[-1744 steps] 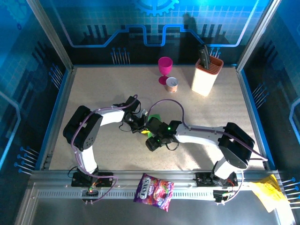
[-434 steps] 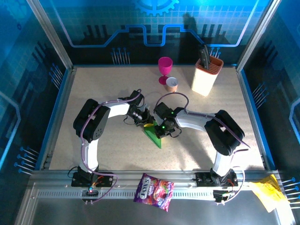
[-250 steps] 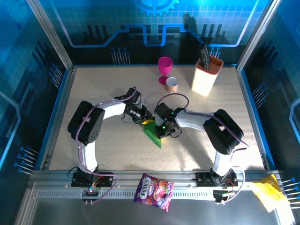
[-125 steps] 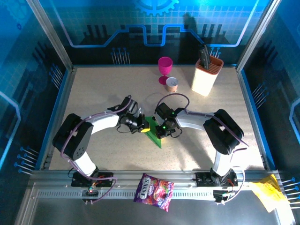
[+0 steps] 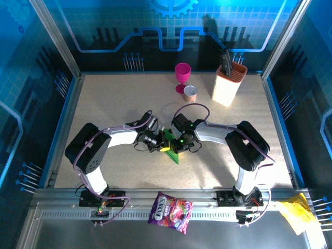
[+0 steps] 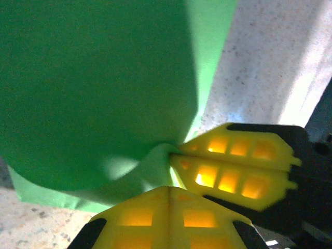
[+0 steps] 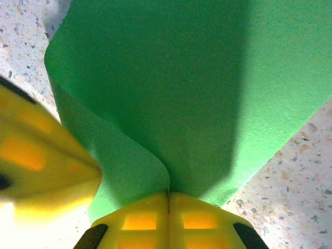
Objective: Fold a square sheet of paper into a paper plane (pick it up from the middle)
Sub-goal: Third fold the triangle at the center of the table.
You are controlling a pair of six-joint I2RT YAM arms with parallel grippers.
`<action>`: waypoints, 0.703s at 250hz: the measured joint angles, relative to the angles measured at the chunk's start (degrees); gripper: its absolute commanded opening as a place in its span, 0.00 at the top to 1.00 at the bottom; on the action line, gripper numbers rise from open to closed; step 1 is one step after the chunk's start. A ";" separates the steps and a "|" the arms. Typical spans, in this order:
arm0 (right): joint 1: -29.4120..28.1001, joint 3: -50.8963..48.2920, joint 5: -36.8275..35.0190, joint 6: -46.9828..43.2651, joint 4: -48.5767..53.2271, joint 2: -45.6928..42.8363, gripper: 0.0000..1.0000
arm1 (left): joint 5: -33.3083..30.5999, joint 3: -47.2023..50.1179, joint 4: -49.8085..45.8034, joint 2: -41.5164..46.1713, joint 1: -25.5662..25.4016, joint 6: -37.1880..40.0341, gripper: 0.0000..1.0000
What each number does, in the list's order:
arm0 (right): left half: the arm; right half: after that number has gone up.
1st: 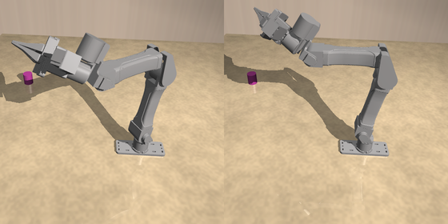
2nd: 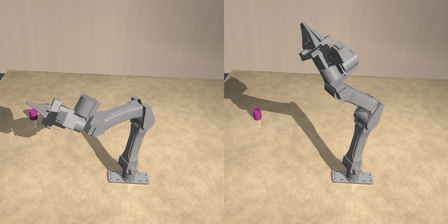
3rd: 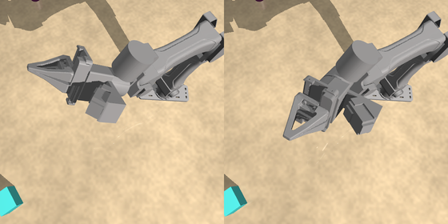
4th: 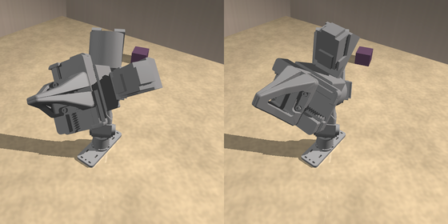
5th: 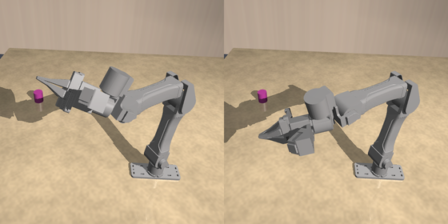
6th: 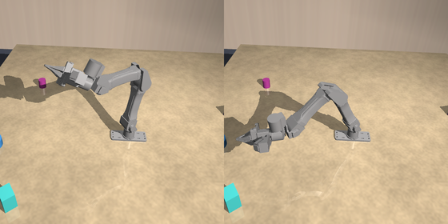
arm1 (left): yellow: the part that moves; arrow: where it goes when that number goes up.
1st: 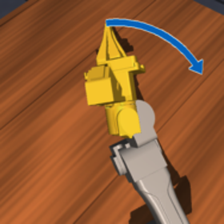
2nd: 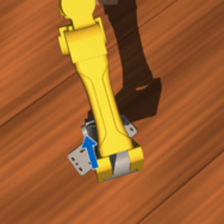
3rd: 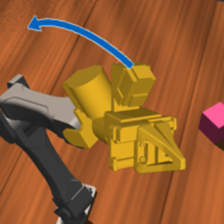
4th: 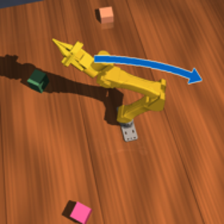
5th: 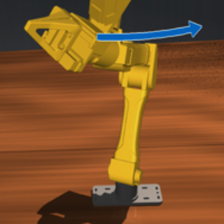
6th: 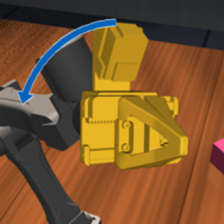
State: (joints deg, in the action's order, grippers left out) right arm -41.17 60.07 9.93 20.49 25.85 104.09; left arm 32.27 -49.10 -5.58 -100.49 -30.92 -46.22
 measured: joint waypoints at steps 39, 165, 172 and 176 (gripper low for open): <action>0.00 -0.02 0.00 0.02 -0.11 0.00 1.00 | -1.44 0.00 1.03 -1.57 0.00 -0.07 1.00; 0.37 -0.04 0.50 0.02 -0.11 -0.04 0.87 | -2.05 0.48 2.91 -3.04 0.00 -0.20 1.00; 0.59 -0.04 0.79 0.13 -0.07 -0.07 0.79 | -2.05 0.50 2.95 -3.04 0.00 -0.20 1.00; 0.66 -0.04 1.01 0.22 -0.07 -0.07 0.75 | -2.05 0.52 2.95 -3.04 0.00 -0.20 1.00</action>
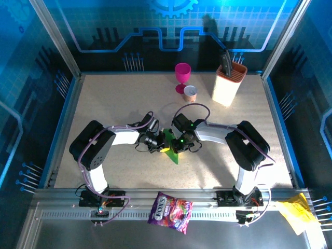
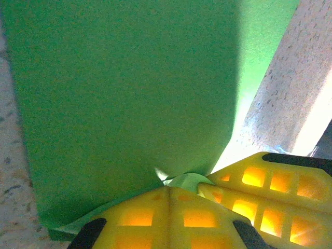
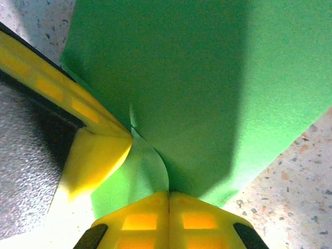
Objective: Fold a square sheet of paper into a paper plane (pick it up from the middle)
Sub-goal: Third fold the triangle at the center of the table.
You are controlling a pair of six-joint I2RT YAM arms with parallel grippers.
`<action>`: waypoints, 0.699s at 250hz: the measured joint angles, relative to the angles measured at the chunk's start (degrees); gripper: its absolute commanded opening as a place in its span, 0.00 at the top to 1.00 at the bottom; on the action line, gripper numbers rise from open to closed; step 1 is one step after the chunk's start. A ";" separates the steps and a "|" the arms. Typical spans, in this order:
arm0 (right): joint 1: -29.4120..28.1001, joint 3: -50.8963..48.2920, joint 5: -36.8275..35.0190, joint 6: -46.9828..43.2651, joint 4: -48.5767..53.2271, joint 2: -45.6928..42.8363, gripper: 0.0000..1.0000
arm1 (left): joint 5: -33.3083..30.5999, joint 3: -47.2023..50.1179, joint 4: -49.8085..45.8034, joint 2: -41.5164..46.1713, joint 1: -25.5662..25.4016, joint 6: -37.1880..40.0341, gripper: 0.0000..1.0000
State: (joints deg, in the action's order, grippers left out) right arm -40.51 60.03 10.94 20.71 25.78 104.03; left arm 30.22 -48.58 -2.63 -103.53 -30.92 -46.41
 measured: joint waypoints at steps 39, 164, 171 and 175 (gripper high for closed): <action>1.51 -0.07 1.53 0.48 1.16 -1.62 0.59 | 0.02 0.07 0.68 -0.15 -0.02 0.02 1.00; 0.26 -5.75 3.34 6.58 1.62 -12.13 0.86 | 0.22 0.70 1.73 -0.15 -0.02 0.02 1.00; -0.39 -5.73 3.48 6.84 1.44 -11.98 0.88 | 0.22 0.70 1.73 -0.15 -0.02 0.02 1.00; -0.85 -5.75 3.50 7.23 1.20 -11.87 0.88 | 0.22 0.70 1.73 -0.15 -0.02 0.02 1.00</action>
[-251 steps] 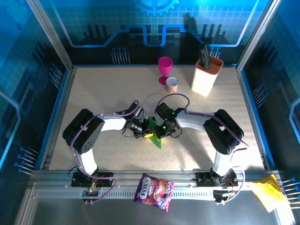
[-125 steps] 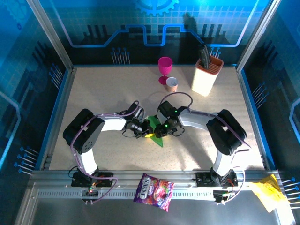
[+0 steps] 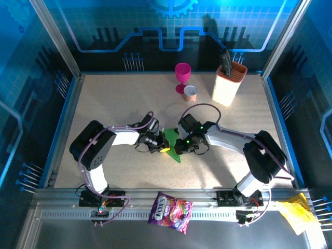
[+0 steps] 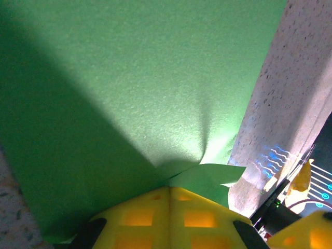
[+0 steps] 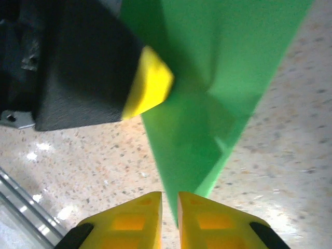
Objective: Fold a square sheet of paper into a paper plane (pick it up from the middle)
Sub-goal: Third fold the triangle at the center of the table.
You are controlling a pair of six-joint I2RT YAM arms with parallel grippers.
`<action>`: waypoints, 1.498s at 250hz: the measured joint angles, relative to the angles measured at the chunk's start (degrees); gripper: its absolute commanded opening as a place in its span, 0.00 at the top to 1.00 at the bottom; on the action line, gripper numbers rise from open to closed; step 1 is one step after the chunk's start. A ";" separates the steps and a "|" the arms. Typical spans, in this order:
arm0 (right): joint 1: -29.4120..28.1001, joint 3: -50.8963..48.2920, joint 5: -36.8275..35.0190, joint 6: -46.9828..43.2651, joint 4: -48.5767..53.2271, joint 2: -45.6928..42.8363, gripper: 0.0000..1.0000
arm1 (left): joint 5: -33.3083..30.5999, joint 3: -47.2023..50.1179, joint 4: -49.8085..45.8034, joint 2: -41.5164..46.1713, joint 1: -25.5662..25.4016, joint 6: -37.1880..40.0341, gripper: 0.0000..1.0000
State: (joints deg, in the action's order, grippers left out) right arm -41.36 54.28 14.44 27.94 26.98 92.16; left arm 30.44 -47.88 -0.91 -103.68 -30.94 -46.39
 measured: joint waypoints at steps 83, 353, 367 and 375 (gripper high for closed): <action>-3.39 0.79 0.90 1.46 -2.58 4.90 0.91 | -0.02 -0.02 -0.02 0.00 0.00 0.02 1.00; 2.95 -15.91 9.86 5.18 -24.76 2.08 0.96 | -0.20 -0.50 -0.68 -0.26 -0.04 0.17 1.00; 3.65 -16.98 10.27 5.79 -25.62 1.51 0.96 | -0.20 -0.50 -0.68 -0.26 -0.15 0.17 1.00; 4.09 -17.64 10.45 6.16 -26.08 1.14 0.96 | -0.20 -0.50 -0.68 -0.26 -0.24 0.17 1.00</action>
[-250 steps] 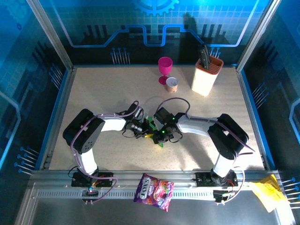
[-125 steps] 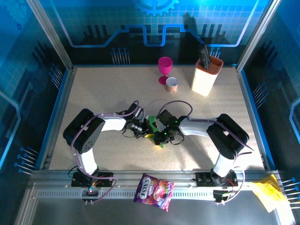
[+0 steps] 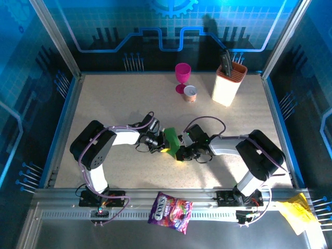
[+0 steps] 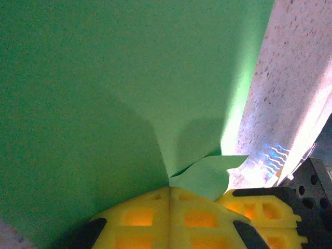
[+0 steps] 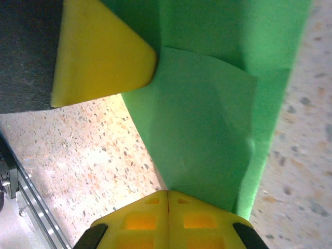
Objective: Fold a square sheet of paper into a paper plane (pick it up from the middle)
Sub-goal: Third fold the triangle at the center of the table.
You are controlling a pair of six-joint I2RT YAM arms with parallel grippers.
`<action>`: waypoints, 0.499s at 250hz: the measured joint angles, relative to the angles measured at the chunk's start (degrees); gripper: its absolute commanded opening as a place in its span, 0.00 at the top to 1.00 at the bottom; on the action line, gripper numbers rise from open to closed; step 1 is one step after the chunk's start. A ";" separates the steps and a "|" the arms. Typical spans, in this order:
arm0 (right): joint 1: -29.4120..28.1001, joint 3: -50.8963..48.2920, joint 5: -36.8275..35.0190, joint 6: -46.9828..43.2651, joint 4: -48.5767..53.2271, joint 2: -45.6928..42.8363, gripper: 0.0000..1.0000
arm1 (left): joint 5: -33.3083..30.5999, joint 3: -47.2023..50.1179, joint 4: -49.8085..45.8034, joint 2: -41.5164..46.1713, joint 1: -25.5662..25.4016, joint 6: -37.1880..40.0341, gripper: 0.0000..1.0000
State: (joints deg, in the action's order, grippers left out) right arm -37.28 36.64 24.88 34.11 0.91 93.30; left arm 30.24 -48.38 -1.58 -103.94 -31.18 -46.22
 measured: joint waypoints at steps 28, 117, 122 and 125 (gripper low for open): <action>1.95 -1.79 0.61 0.92 -0.55 -1.40 0.96 | 0.00 0.00 0.00 0.00 -0.42 -0.09 1.00; 9.66 -4.42 0.68 2.10 7.37 -6.80 0.96 | -0.44 0.31 0.24 0.20 -0.83 -2.47 1.00; 9.94 -4.42 0.55 2.08 8.24 -7.15 0.96 | -0.59 0.37 0.22 0.31 -0.87 -2.84 1.00; 10.14 -4.39 0.42 2.08 8.74 -7.39 0.96 | -0.76 0.44 0.22 0.42 -0.87 -3.08 1.00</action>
State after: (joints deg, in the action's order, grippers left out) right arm -27.14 32.25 25.30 36.18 9.65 85.91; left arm 29.47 -47.94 -1.37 -103.53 -32.05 -49.30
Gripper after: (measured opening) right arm 0.049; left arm 0.064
